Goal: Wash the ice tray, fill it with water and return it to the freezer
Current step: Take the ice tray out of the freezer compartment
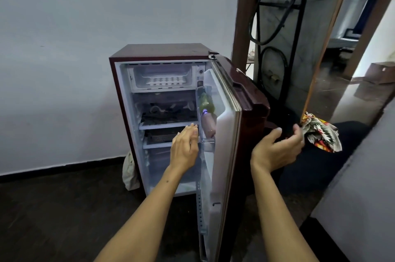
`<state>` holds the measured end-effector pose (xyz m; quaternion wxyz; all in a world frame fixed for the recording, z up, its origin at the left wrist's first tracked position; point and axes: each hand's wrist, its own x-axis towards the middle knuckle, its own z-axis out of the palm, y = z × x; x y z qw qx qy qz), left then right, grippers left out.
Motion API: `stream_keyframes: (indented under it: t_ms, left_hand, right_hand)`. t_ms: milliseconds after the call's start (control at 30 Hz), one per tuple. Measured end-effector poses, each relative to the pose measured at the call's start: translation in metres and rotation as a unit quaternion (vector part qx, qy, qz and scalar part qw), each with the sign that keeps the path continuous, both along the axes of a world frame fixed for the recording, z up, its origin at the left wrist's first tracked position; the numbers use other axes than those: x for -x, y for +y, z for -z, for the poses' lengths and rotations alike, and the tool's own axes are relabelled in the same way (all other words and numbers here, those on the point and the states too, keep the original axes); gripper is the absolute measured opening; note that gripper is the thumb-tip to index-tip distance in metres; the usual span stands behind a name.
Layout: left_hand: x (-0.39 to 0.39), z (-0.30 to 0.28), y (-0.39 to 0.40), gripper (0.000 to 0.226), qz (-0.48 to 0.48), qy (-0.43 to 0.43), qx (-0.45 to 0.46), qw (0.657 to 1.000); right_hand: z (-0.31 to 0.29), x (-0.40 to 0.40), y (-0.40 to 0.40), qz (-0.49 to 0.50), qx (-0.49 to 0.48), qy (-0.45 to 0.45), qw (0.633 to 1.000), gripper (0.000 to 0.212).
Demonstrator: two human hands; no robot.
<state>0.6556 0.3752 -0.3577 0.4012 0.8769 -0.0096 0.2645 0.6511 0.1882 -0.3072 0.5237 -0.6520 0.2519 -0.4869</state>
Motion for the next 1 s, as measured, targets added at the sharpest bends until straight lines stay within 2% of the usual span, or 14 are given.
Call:
stream_keyframes:
  t_ms: [67,167,233,333,433,533,600,800,1000]
  left_hand:
    - [-0.007,-0.002,-0.009,0.063,0.025,0.014,-0.011,1.000]
    - [-0.020,-0.009,-0.026,0.066,0.075,0.043,-0.025,0.996]
    - [-0.028,-0.013,-0.038,0.068,0.113,0.067,-0.032,0.991]
    - [-0.038,-0.011,-0.054,0.061,0.154,0.100,-0.046,0.982]
    - [-0.043,-0.009,-0.068,0.059,0.173,0.113,-0.037,0.978]
    - [-0.045,-0.009,-0.084,0.068,0.189,0.100,-0.032,0.976]
    - [-0.047,-0.009,-0.094,0.070,0.189,0.095,-0.051,0.976]
    - [-0.052,-0.013,-0.125,0.052,0.213,0.104,-0.128,0.963]
    - [-0.061,-0.021,-0.155,0.052,0.220,0.122,-0.142,0.957]
  right_hand:
    - [-0.004,0.011,0.004,0.041,0.114,-0.093,0.988,0.042]
    - [-0.006,0.023,0.017,-0.024,0.268,-0.166,0.949,0.038]
    - [-0.001,0.026,0.029,-0.104,0.362,-0.143,0.915,0.038]
    - [0.019,0.020,0.040,-0.143,0.441,-0.015,0.886,0.042]
    - [0.044,0.010,0.031,-0.141,0.475,0.130,0.859,0.045]
    - [0.057,0.004,0.013,-0.135,0.493,0.224,0.830,0.050]
    - [0.058,0.002,0.002,-0.128,0.495,0.250,0.822,0.053]
    - [0.052,-0.012,-0.030,-0.116,0.472,0.290,0.824,0.049]
    - [0.050,-0.025,-0.056,-0.115,0.450,0.335,0.820,0.060]
